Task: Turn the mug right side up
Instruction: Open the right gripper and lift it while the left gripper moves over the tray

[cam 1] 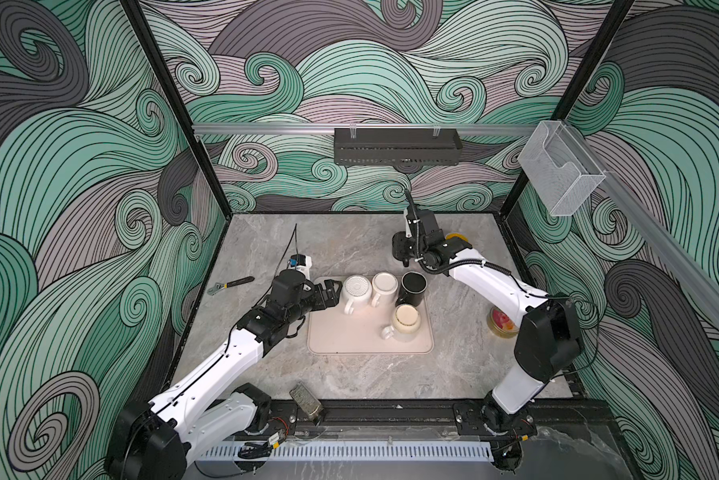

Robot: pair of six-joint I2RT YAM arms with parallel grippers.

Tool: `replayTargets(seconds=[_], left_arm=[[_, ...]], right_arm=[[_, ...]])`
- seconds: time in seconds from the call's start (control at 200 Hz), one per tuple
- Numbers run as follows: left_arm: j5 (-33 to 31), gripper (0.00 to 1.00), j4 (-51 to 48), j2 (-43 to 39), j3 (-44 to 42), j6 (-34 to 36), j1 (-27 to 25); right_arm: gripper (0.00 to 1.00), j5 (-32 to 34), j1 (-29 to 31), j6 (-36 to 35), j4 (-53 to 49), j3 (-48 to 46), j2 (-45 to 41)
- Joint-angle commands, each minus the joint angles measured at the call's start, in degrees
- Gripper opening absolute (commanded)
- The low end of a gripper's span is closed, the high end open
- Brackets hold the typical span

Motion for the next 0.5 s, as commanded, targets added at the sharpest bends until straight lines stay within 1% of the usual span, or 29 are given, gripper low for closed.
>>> replayTargets(seconds=[0.0,0.135,0.3,0.415,0.49], left_arm=[[0.67,0.94,-1.18,1.57,1.28,1.63,0.1],[1.98,0.91,-0.25,2.41,0.67,1.06,-0.07],[2.32,0.87,-1.7,2.71,0.6,1.97,-1.18],[2.02,0.82,-3.36,2.92,0.8,2.33,-2.04],[1.05,0.81,-3.84,2.71,0.33,2.56,-2.69]], right_arm=[[0.43,-0.34,0.98,-0.82,1.6,-0.78,-2.91],[0.41,-4.43,1.5,-1.17,-3.22,0.78,-4.52],[0.41,-7.24,3.1,-1.09,-1.94,-2.27,-7.09],[0.41,-7.39,4.33,-1.56,-1.76,-4.41,-8.08],[0.41,-8.42,4.99,-2.14,-1.76,-5.03,-8.16]])
